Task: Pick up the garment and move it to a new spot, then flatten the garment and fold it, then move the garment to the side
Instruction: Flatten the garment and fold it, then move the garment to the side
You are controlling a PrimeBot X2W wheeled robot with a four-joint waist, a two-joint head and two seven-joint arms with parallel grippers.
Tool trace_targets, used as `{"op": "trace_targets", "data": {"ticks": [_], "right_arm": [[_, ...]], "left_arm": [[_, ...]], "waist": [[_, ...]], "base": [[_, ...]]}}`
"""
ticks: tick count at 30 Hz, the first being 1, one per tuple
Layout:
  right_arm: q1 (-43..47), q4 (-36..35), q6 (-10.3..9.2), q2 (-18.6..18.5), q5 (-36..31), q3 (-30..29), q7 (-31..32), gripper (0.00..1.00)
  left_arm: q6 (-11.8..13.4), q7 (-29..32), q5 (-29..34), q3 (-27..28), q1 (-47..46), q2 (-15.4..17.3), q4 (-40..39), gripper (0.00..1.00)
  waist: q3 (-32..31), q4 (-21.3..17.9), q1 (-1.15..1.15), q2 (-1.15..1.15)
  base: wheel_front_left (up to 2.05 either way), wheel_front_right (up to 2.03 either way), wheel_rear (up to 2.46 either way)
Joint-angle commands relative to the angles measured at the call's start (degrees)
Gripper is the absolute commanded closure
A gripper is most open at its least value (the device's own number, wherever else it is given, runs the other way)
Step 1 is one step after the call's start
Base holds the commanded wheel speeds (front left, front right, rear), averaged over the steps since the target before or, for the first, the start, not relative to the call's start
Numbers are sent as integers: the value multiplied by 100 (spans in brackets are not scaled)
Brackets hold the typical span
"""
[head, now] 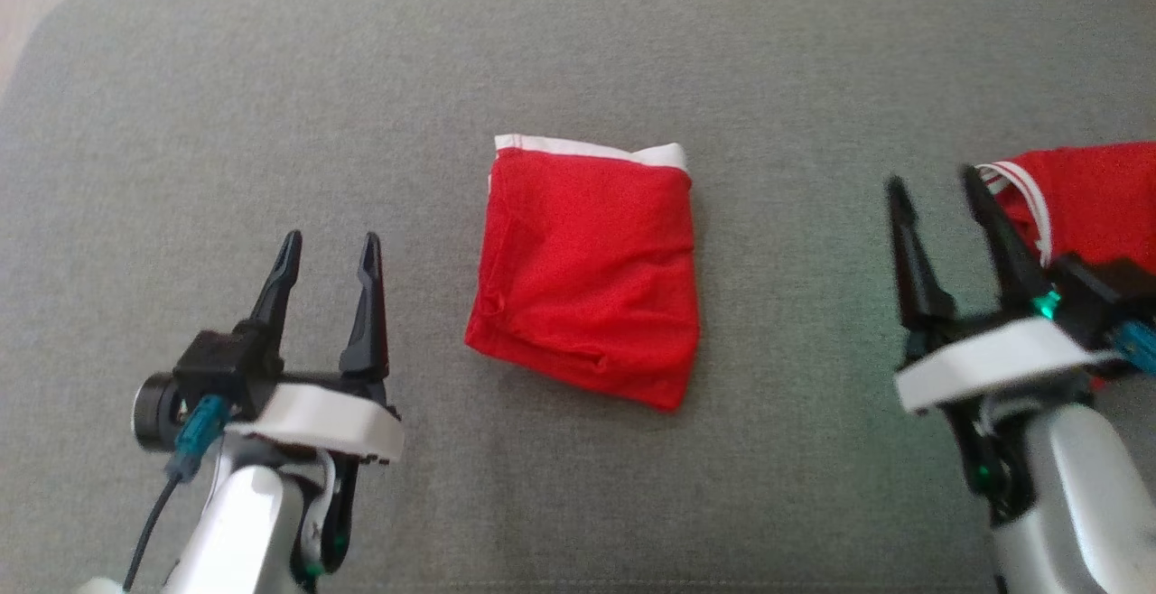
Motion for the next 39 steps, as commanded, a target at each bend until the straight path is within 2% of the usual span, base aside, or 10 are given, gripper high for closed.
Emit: {"op": "trace_targets", "data": {"ticks": [1,6,22,39], "right_arm": [[130,-400,39,34,-123,-109,103,0],[485,-743,39,120,-256,-350,279,0],[1635,-1550,39,154,-412,-501,835,0],[1892,-1787,39,276,-441,-641,961,0]], "left_arm": [[40,-15,30,260,-16,159,-225,0],[88,23,9,302,145,241,-276,0],[289,414,-40,225,1137,480,-694,0],[415,482,-77,214,1318,556,-856,0]], "waist": [[-99,-87,0,0],[-248,-182,0,0],[-1188,-258,0,0],[-1282,-229,0,0]], "base": [[0,0,0],[0,0,0],[0,0,0],[0,0,0]]}}
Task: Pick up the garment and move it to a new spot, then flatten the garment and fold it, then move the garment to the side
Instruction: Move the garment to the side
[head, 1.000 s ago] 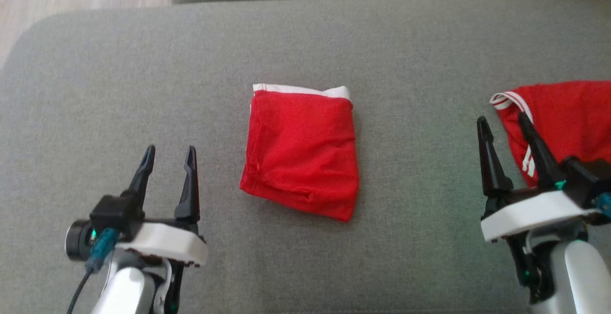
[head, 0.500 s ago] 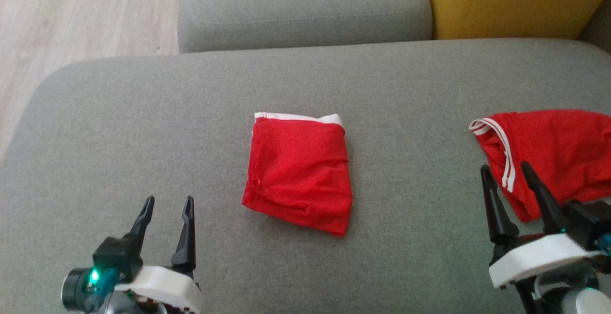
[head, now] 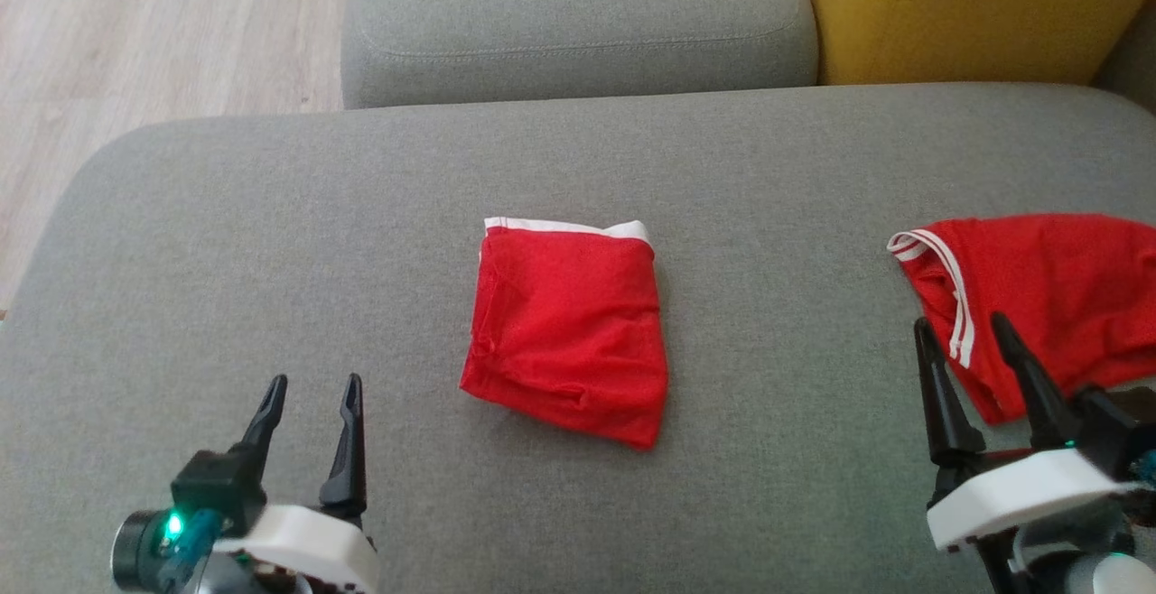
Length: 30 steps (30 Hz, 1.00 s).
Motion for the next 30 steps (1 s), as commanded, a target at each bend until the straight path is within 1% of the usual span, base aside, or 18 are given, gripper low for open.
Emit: {"op": "trace_targets", "data": {"ticks": [1,13,16,19,22,26,30], "right_arm": [[-137,-240,39,-23,-46,98,0,0],[-177,-246,39,5,-124,71,45,0],[-259,-125,39,24,-76,40,94,0],[-539,237,39,58,20,139,90,0],[-934,767,39,81,24,363,20,0],[-1465,1606,39,103,-62,806,-106,0],[-1932,2505,39,124,76,1272,-232,0]], "left_arm": [[46,-12,-12,214,-197,101,-239,0],[74,1,11,140,-302,106,-324,0],[86,-10,9,141,-382,97,-351,0],[98,-47,18,144,-563,62,-407,0],[28,-141,10,126,-846,19,-342,0],[-40,-279,10,98,-1169,-67,-196,0],[-73,-396,-9,104,-1413,-170,-8,0]], "waist": [[6,6,0,0],[65,83,0,0],[176,152,0,0],[429,273,0,0],[702,465,0,0],[982,688,0,0],[1164,862,0,0]], "base": [[0,0,0],[0,0,0],[0,0,0],[0,0,0],[0,0,0],[0,0,0],[0,0,0]]}}
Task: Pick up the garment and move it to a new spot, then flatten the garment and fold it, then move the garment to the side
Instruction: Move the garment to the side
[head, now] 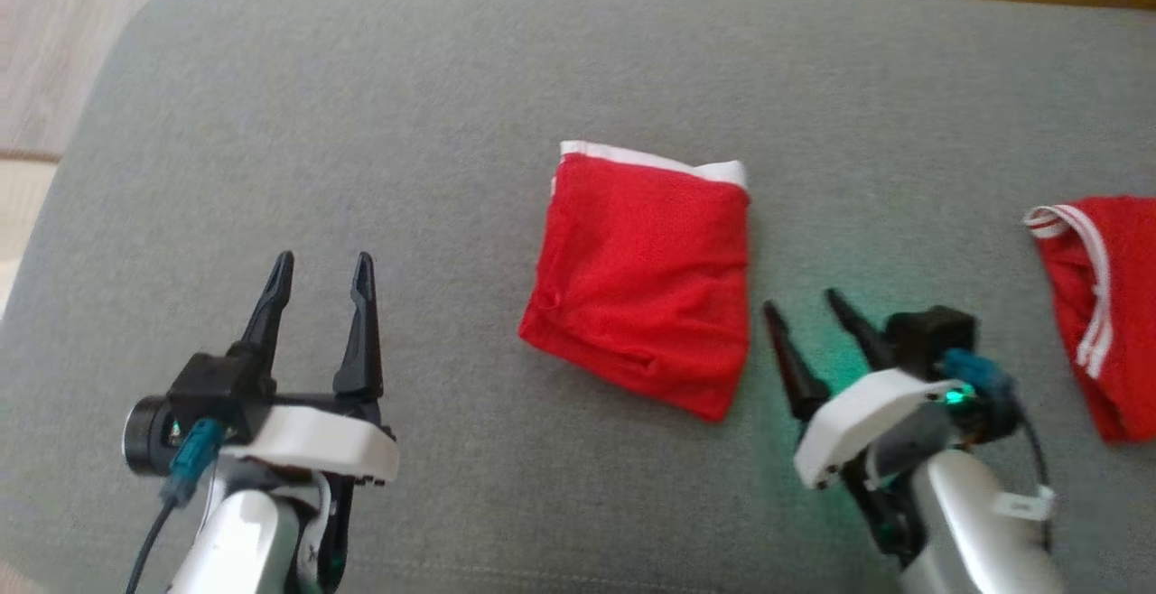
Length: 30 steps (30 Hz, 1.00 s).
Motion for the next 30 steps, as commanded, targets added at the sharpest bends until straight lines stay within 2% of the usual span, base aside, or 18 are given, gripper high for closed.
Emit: {"op": "trace_targets", "data": {"ticks": [1,9,10,11,12,17,23,26,30], "right_arm": [[-271,49,39,22,108,301,-106,0],[-848,1390,39,27,873,1052,-85,1],[-889,1491,39,27,947,1136,-45,51],[-919,1565,39,27,1052,1214,-12,82],[-951,1615,39,27,1145,1294,6,100],[-1073,1746,39,27,1293,1499,-108,100],[-1077,1621,39,5,1139,1624,-243,100],[-979,1340,39,-213,1038,1683,-233,100],[-755,818,39,-692,1005,1623,-21,100]], "left_arm": [[-23,-76,-13,192,-340,21,-123,0],[-84,-191,-2,220,-609,-137,46,0],[-87,-197,1,237,-620,-142,53,0],[-90,-202,6,254,-628,-144,61,0],[-89,-207,10,277,-631,-143,66,0],[-89,-217,47,359,-619,-131,60,0],[-95,-220,80,432,-542,-79,-10,0],[-93,-221,97,471,-501,-38,-59,0],[-119,-222,101,492,-481,10,-94,0]], "waist": [[182,180,-1,0],[362,305,-1,0],[373,292,-1,0],[380,276,-1,0],[386,246,-1,0],[374,28,-1,0],[322,-413,-1,0],[279,-767,-1,0],[237,-1247,-1,0]], "base": [[0,0,0],[0,0,0],[0,0,0],[0,0,0],[0,0,0],[0,0,0],[0,0,0],[0,0,0],[0,0,0]]}}
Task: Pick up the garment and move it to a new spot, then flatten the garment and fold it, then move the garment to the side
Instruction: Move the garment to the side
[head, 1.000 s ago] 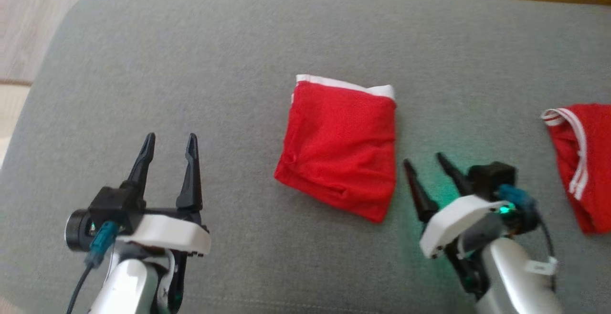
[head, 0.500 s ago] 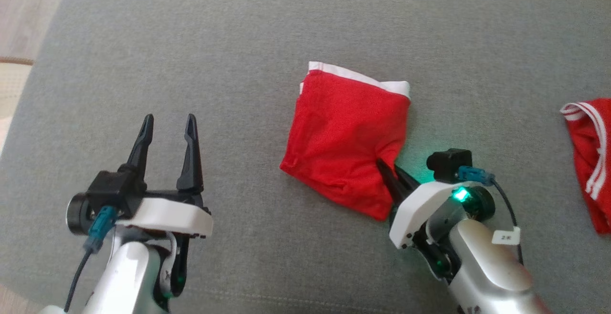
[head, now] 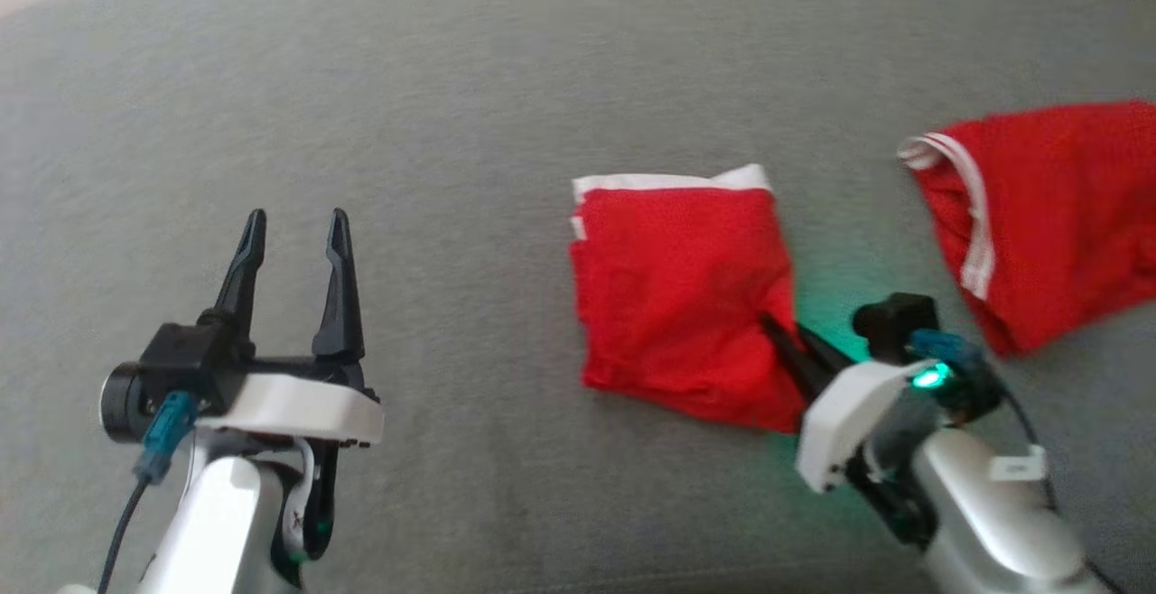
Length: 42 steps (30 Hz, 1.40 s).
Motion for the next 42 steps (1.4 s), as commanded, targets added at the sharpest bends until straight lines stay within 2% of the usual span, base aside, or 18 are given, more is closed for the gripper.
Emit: {"op": "trace_targets", "data": {"ticks": [1,3,6,11,14,18,24,32,37,38,39,40,42], "right_arm": [[34,-235,37,-70,-21,48,26,100],[113,-616,37,-474,-56,-67,268,100],[56,-948,37,-801,-88,-143,468,100],[-375,-1374,37,-1186,-67,-252,583,100],[-723,-1373,37,-1349,-7,-496,578,100],[-1125,-989,37,-1502,68,-884,527,100],[-1549,59,37,-1726,111,-1720,358,100],[-2065,1210,37,-1638,85,-2440,98,100],[-2209,1779,37,-1541,39,-2594,43,100],[-2231,1874,37,-1511,35,-2591,13,84],[-2249,1974,37,-1468,53,-2616,-16,36],[-2256,2032,37,-1415,35,-2616,-64,0],[-2252,2114,37,-1330,27,-2633,-147,0]], "left_arm": [[-16,-69,46,222,-143,131,-213,0],[-39,-69,53,204,-177,152,-232,0],[-58,-65,66,169,-242,165,-248,0],[-45,-17,99,117,-321,182,-301,0],[-46,3,106,87,-361,187,-315,0],[-57,11,121,30,-434,176,-315,0],[-84,6,122,-22,-601,150,-334,0],[-114,-8,137,-33,-821,184,-325,0],[-138,-15,156,-82,-944,167,-303,0],[-141,-17,158,-89,-968,165,-297,0],[-144,-18,158,-94,-984,165,-283,0],[-147,-20,154,-94,-991,167,-265,0],[-158,-25,143,-98,-995,171,-226,0]], "waist": [[-52,-380,0,0],[-41,-692,0,0],[10,-929,0,0],[138,-1169,0,0],[224,-1224,0,0],[346,-1196,0,0],[644,-1010,0,0],[1091,-836,0,0],[1235,-755,0,0],[1258,-749,0,0],[1264,-749,0,0],[1256,-757,0,0],[1220,-778,0,0]], "base": [[0,0,0],[0,0,0],[0,0,0],[0,0,0],[0,0,0],[0,0,0],[0,0,0],[0,0,0],[0,0,0],[0,0,0],[0,0,0],[0,0,0],[0,0,0]]}}
